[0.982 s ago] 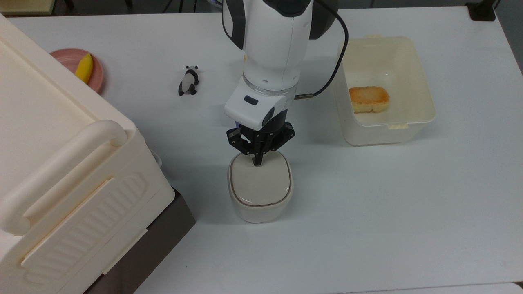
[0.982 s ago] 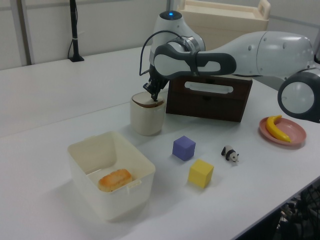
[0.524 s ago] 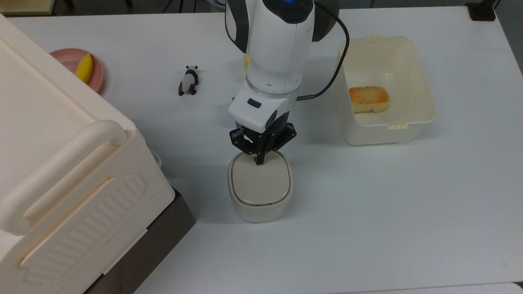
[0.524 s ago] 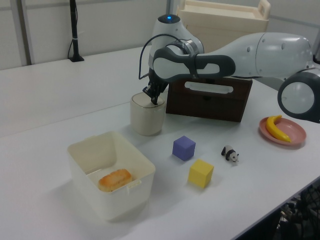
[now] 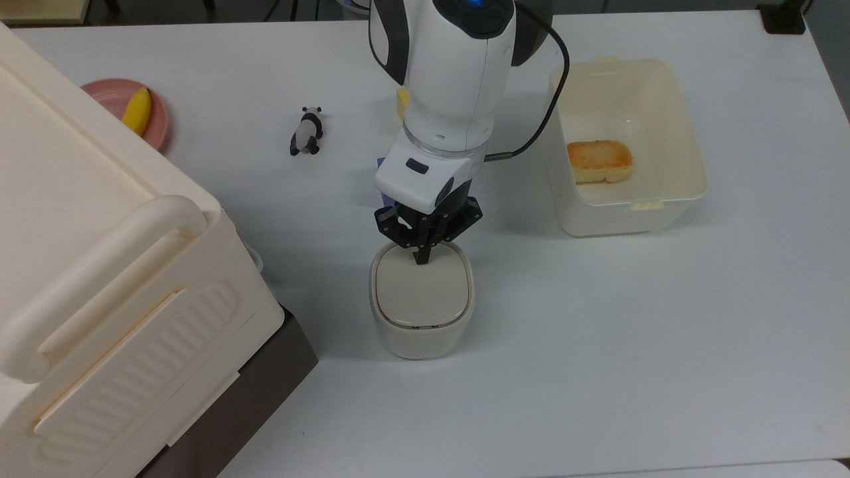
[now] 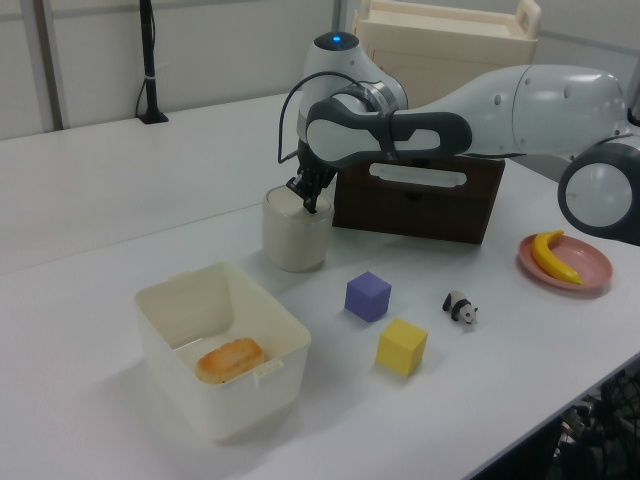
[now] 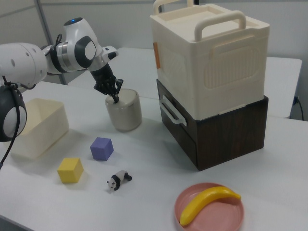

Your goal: Close the trash can

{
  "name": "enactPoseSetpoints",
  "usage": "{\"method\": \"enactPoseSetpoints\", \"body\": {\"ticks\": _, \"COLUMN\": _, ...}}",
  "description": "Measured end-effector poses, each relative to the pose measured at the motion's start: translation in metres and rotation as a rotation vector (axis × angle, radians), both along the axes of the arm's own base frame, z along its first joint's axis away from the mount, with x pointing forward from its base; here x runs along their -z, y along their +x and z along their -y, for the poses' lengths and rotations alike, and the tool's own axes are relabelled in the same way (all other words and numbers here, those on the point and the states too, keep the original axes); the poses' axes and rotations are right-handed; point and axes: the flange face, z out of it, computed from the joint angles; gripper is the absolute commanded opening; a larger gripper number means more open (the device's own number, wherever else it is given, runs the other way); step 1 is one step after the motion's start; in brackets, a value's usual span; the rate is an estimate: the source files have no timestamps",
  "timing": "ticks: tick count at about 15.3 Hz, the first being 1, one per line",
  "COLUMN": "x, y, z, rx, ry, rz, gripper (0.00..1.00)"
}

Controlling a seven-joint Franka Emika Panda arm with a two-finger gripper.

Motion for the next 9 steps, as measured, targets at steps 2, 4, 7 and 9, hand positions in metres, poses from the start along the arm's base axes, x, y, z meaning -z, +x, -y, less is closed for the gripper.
{"method": "enactPoseSetpoints", "body": {"ticks": 2, "x": -0.001, "y": 0.0, "z": 0.0, "rx": 0.0, "ry": 0.0, "rz": 0.001, "gripper": 0.0}}
{"method": "enactPoseSetpoints", "body": {"ticks": 4, "x": -0.003, "y": 0.0, "z": 0.0, "rx": 0.004, "ry": 0.001, "rz": 0.005, "gripper": 0.0}}
{"method": "enactPoseSetpoints", "body": {"ticks": 7, "x": -0.016, "y": 0.0, "z": 0.004, "rx": 0.018, "ry": 0.011, "rz": 0.025, "gripper": 0.0}}
{"method": "enactPoseSetpoints", "body": {"ticks": 9, "x": -0.028, "y": 0.001, "z": 0.008, "rx": 0.032, "ry": 0.03, "rz": 0.042, "gripper": 0.0}}
